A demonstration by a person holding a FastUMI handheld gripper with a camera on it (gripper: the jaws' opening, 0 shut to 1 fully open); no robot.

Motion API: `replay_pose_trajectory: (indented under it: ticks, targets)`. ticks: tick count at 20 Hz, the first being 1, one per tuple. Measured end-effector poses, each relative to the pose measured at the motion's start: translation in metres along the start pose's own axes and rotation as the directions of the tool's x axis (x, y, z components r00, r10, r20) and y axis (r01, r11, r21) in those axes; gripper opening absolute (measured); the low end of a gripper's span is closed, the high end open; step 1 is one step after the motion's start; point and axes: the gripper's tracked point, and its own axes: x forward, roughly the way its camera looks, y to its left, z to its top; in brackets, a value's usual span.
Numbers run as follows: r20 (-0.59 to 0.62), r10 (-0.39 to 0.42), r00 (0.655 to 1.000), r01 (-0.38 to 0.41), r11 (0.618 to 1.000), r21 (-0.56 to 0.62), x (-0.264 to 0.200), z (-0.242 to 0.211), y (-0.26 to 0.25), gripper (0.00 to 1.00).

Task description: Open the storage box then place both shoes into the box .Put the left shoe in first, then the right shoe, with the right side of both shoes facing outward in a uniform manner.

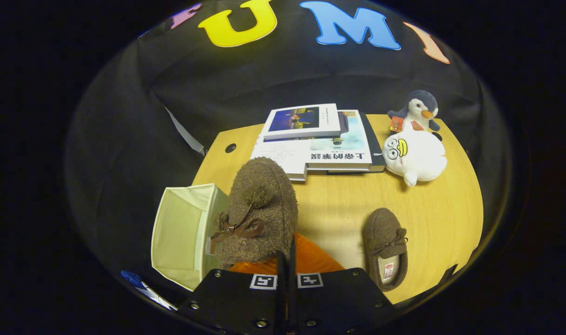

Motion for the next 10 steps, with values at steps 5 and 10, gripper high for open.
replay_pose_trajectory:
  ticks: [5, 10]
  targets:
    - [-0.041, 0.098, 0.994, -0.099, 0.994, -0.037, -0.004, 0.006, 0.076, 0.02]
    - [-0.123, 0.167, 0.978, -0.175, 0.983, -0.058, 0.018, -0.007, 0.148, 0.02]
